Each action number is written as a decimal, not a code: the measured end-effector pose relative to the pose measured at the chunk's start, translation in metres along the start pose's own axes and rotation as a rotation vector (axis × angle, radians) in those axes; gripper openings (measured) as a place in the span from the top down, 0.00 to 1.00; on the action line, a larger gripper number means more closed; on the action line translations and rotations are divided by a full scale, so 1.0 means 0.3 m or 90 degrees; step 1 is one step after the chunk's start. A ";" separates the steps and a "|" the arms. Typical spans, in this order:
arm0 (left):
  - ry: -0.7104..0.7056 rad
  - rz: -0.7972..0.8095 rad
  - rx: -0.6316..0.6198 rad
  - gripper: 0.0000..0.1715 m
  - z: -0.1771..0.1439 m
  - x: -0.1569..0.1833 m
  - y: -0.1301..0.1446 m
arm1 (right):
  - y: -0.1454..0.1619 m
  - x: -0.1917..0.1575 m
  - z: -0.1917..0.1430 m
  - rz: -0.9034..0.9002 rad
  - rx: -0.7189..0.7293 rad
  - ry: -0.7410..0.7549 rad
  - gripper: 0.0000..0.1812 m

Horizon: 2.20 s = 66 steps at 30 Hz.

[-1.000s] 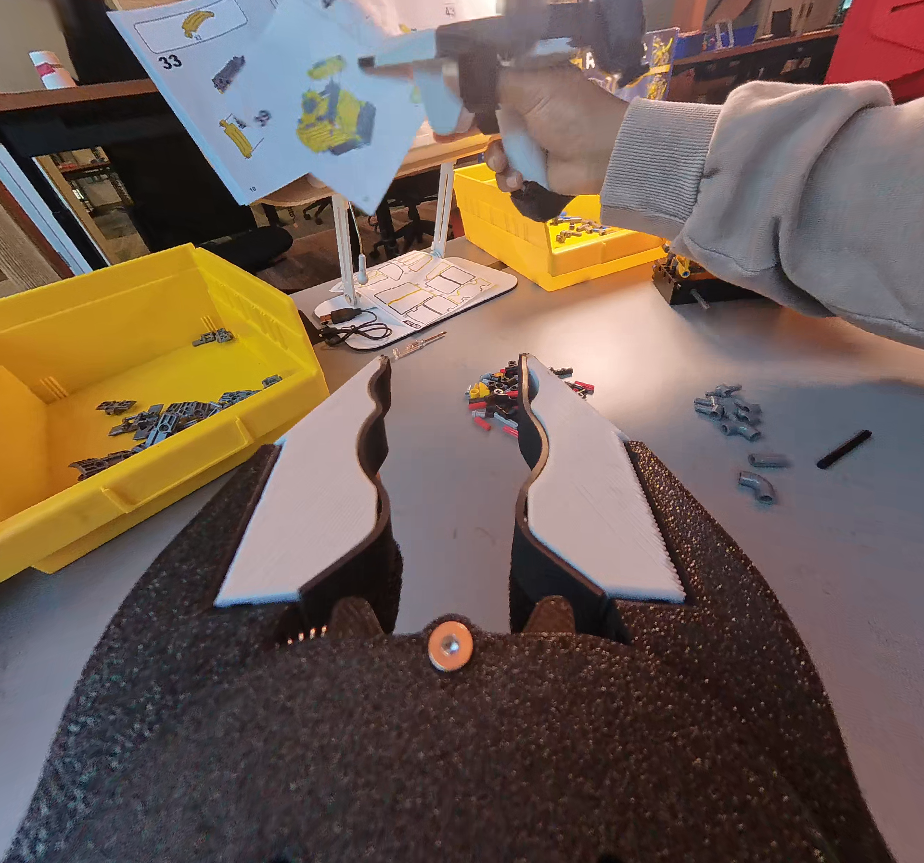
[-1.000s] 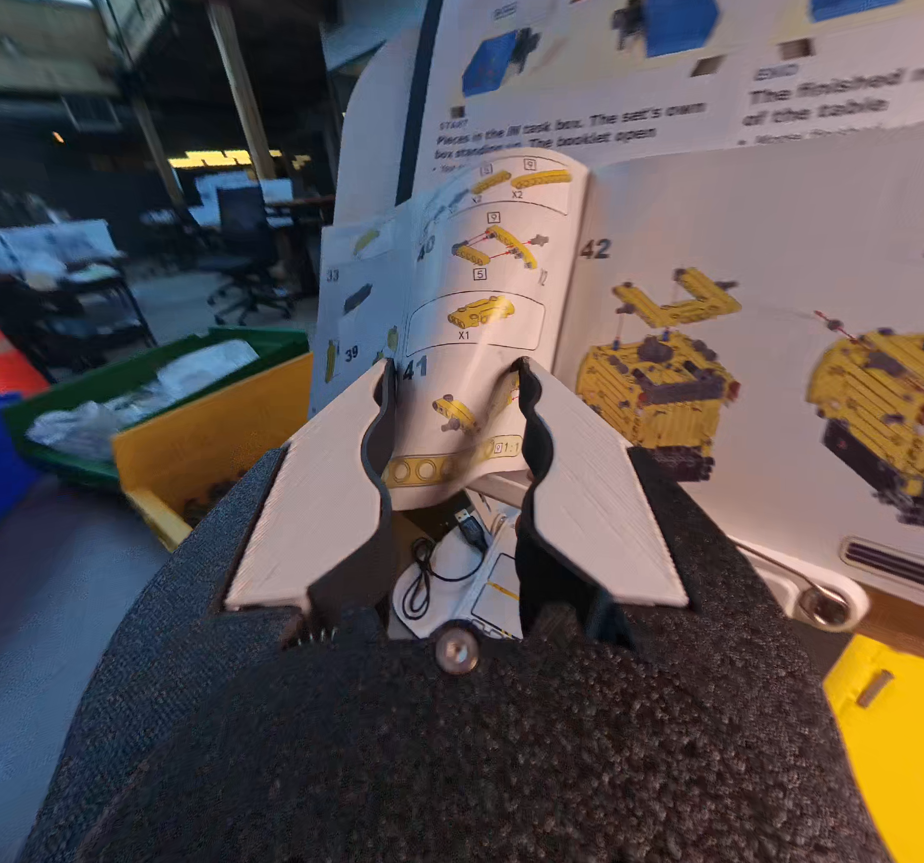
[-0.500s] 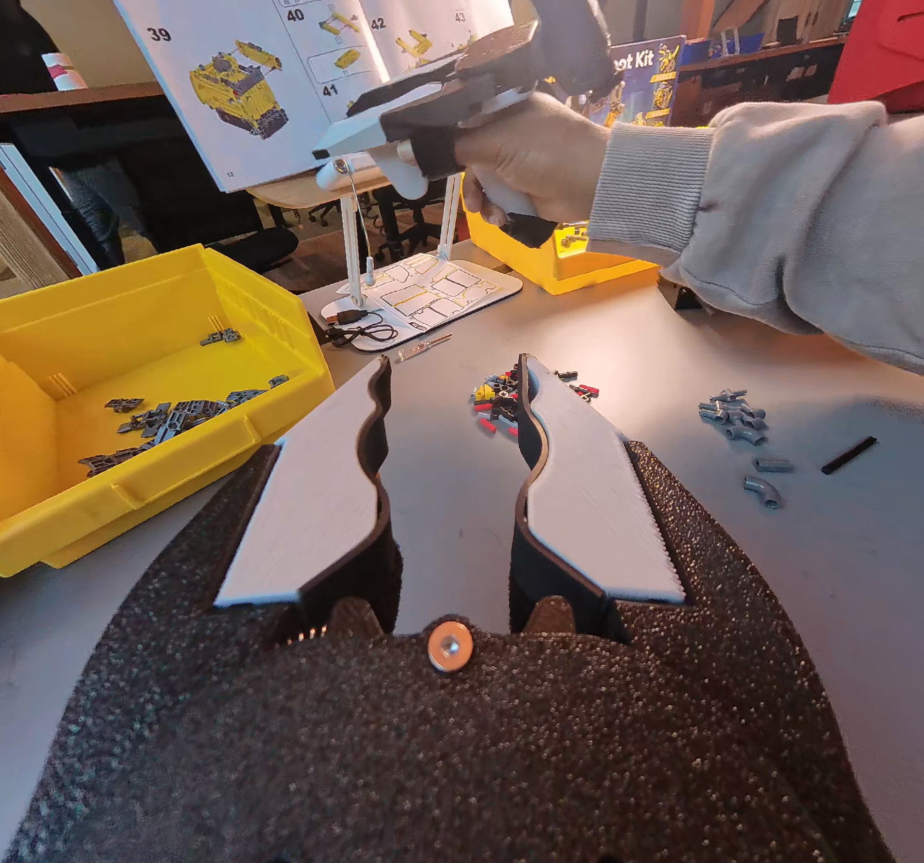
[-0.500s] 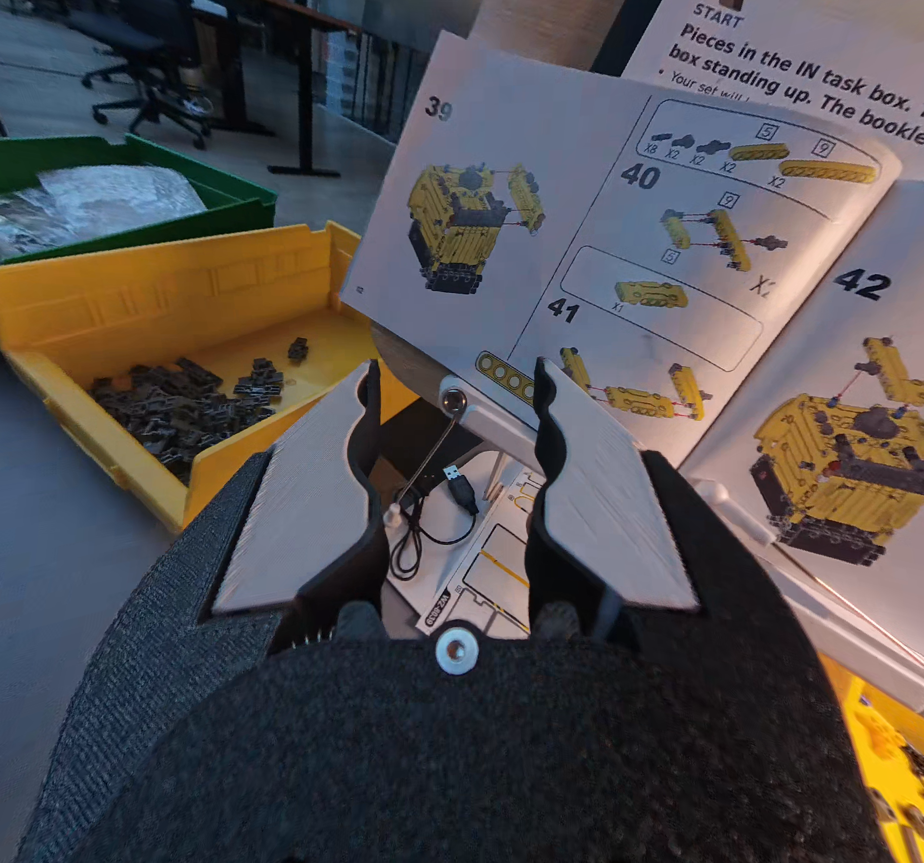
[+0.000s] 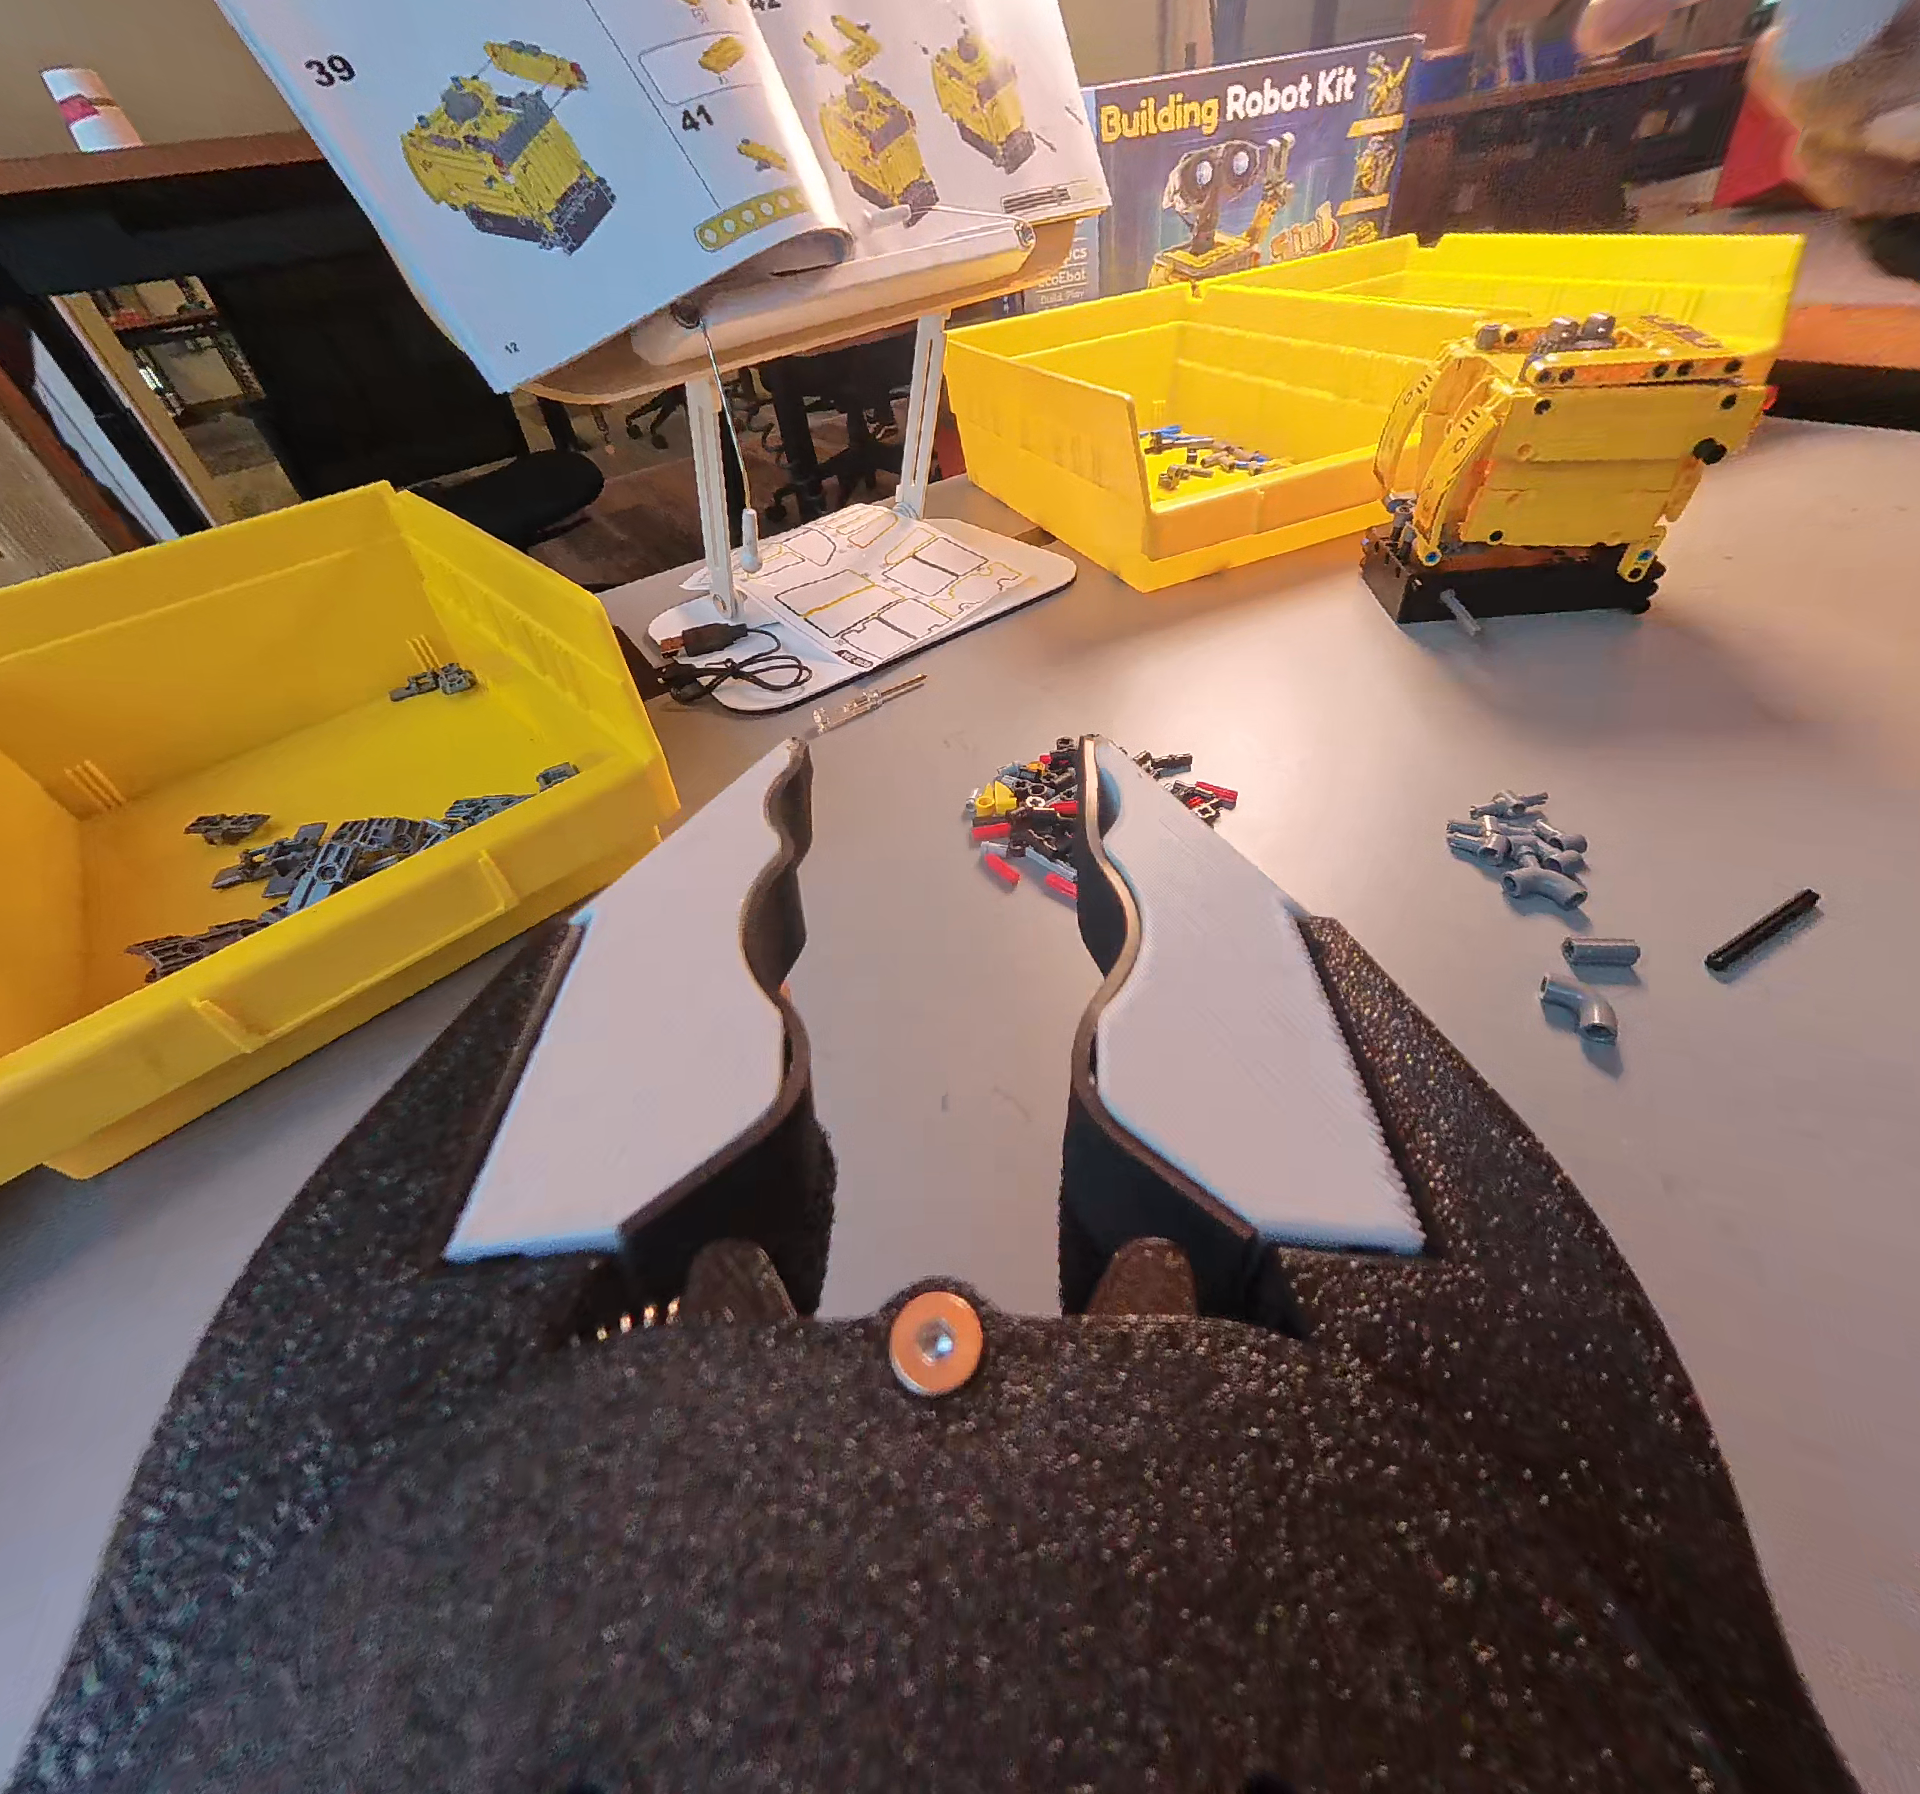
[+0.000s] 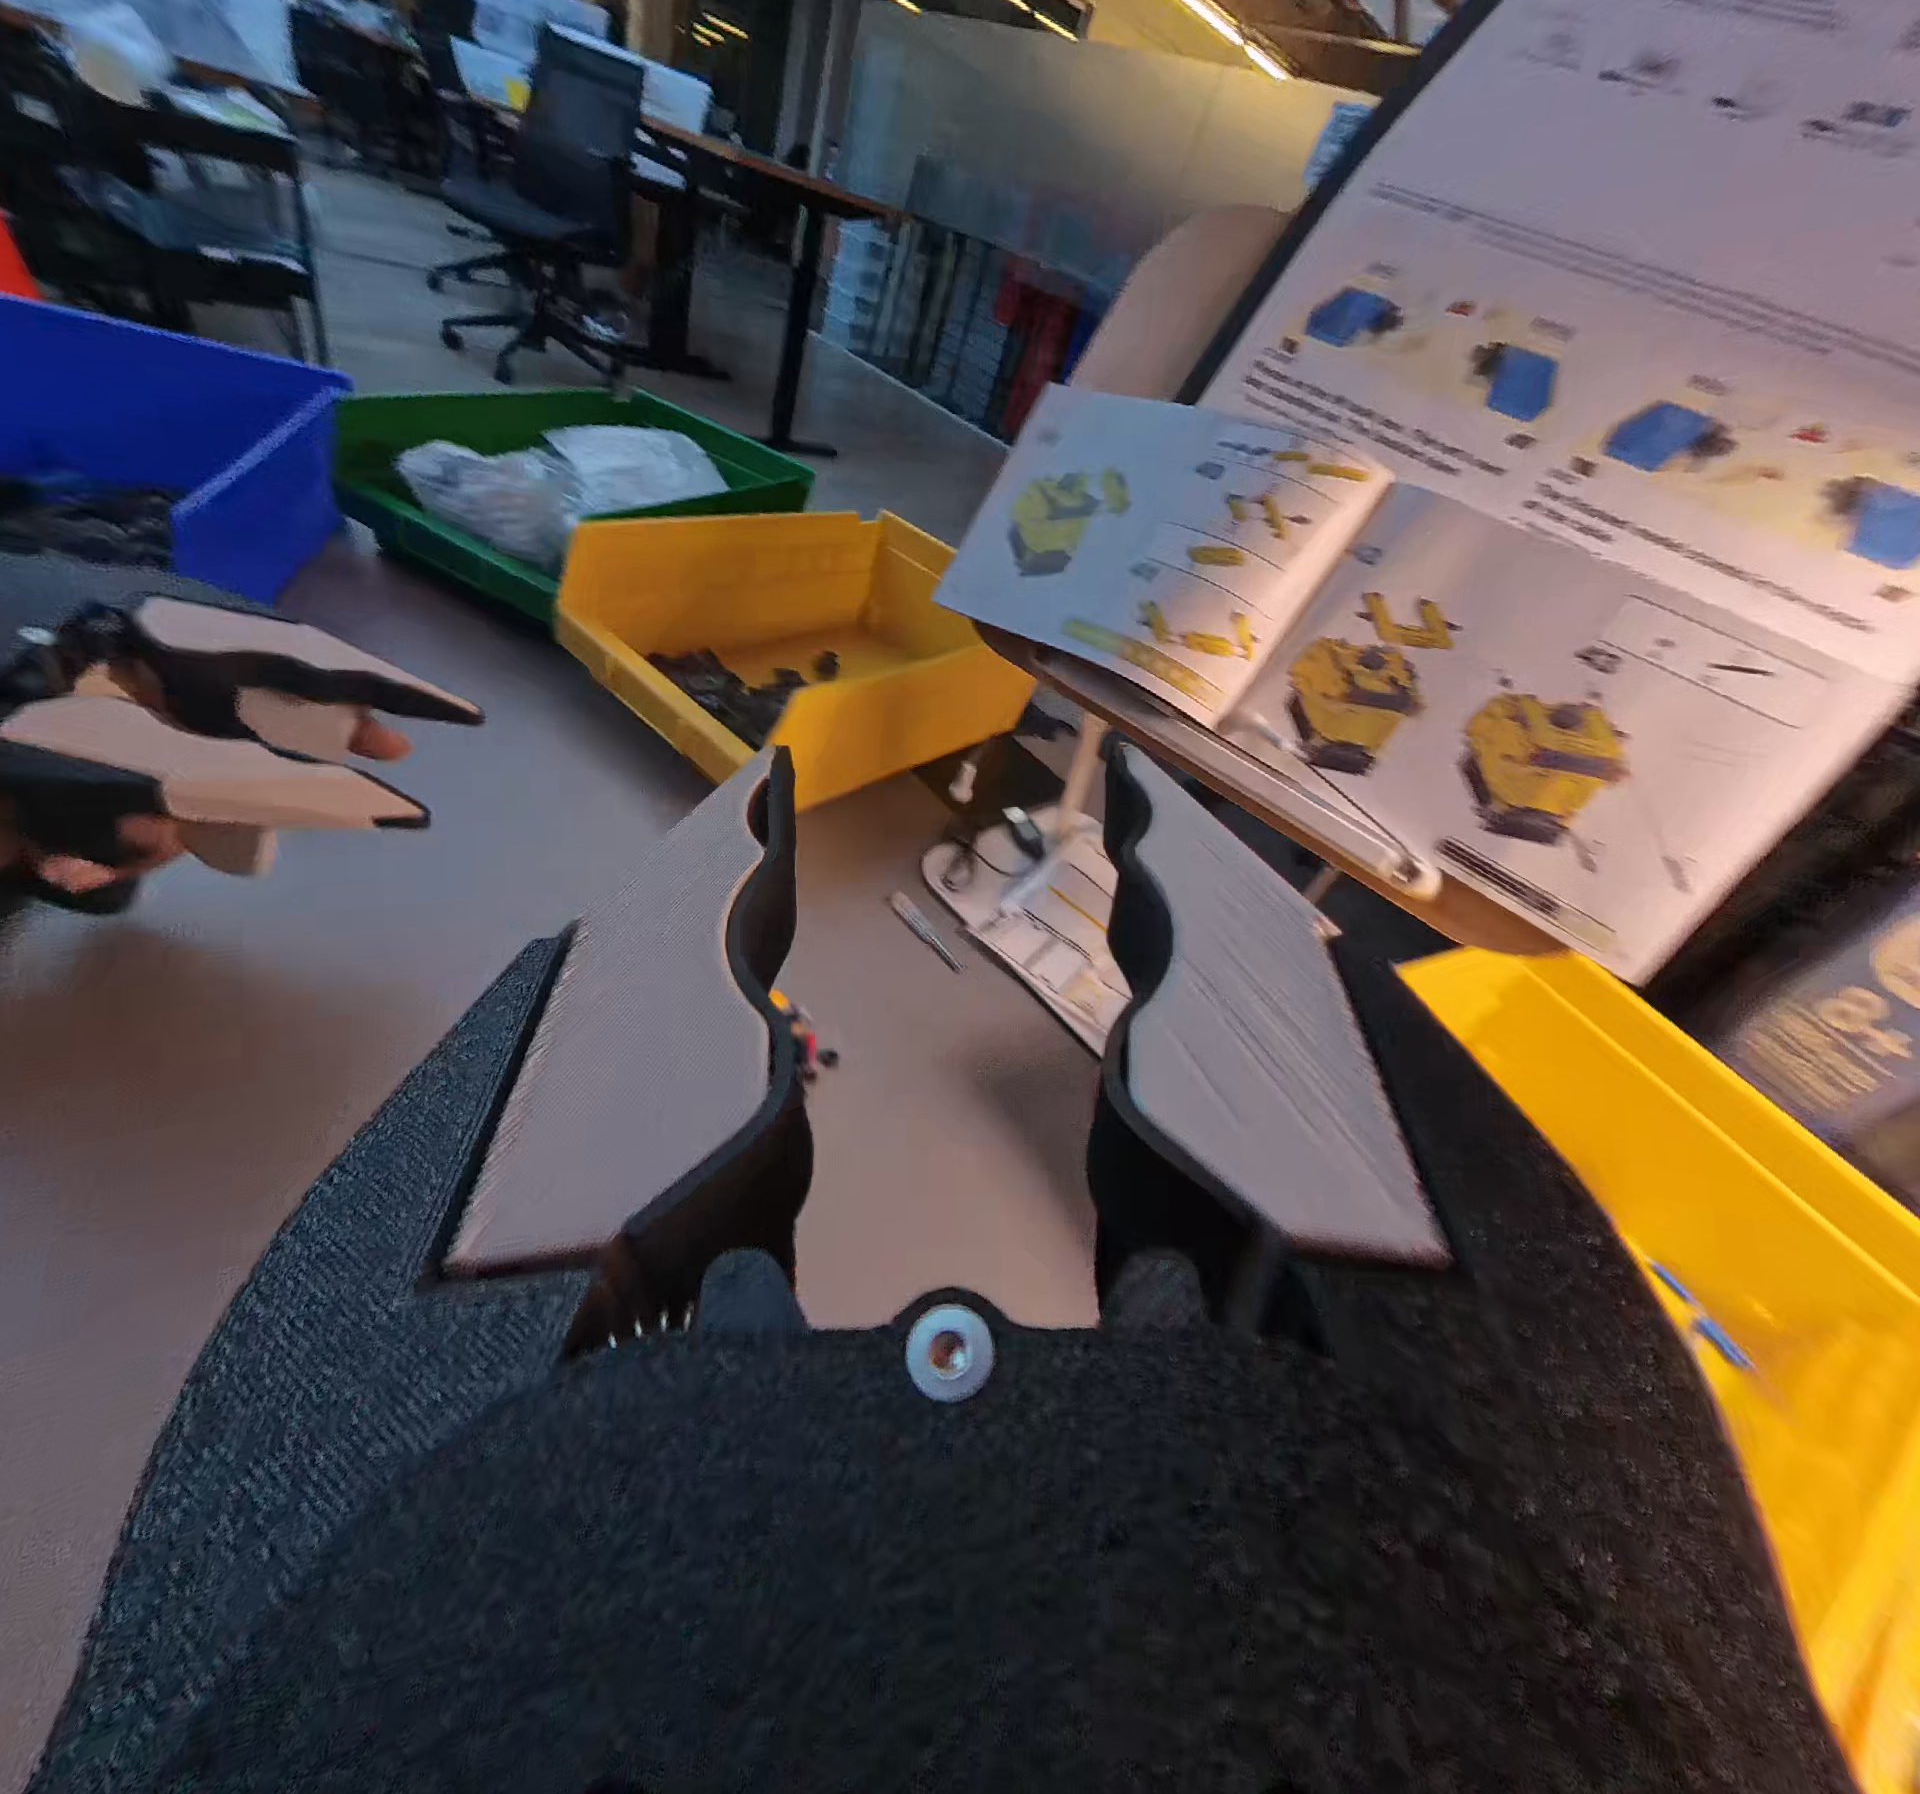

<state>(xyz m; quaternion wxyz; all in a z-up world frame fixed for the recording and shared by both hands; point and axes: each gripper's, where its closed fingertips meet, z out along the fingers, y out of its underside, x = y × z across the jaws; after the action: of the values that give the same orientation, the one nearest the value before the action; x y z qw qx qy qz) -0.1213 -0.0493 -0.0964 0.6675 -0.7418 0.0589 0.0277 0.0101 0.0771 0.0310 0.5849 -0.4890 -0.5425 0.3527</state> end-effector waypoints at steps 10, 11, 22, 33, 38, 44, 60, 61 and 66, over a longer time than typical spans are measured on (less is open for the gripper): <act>0.092 0.003 -0.058 0.65 0.045 0.097 0.058 | 0.425 -0.032 -0.385 0.047 -0.226 -0.054 0.66; 0.119 0.017 -0.064 0.65 0.049 0.124 0.062 | 0.445 -0.138 -0.377 0.053 -0.230 -0.135 0.68; 0.433 0.164 -0.279 0.66 0.025 0.444 0.237 | 0.693 -0.520 -0.291 -0.037 -0.446 -0.433 0.95; 0.448 0.127 -0.279 0.69 0.058 0.519 0.225 | 0.632 -0.529 -0.264 -0.009 -0.371 -0.430 0.98; 0.425 0.122 -0.275 0.70 0.054 0.502 0.224 | 0.428 -0.403 -0.205 0.081 -0.175 -0.343 0.98; 0.430 0.110 -0.309 0.72 0.039 0.506 0.253 | 0.263 -0.199 -0.256 0.189 0.007 -0.235 0.98; 0.426 0.193 -0.362 1.00 0.040 0.522 0.309 | 0.315 -0.015 -0.314 0.216 0.020 -0.091 0.98; 0.439 0.200 -0.366 1.00 0.029 0.515 0.311 | 0.322 -0.024 -0.306 0.215 0.014 -0.092 0.98; 0.455 0.144 -0.339 0.86 0.008 0.470 0.291 | 0.359 -0.091 -0.256 0.175 -0.024 -0.104 0.98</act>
<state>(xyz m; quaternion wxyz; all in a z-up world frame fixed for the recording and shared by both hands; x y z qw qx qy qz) 0.0079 -0.0629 -0.1998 0.3843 -0.8395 0.3565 -0.1431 0.0935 0.0661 -0.0745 0.4758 -0.5392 -0.5225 0.4582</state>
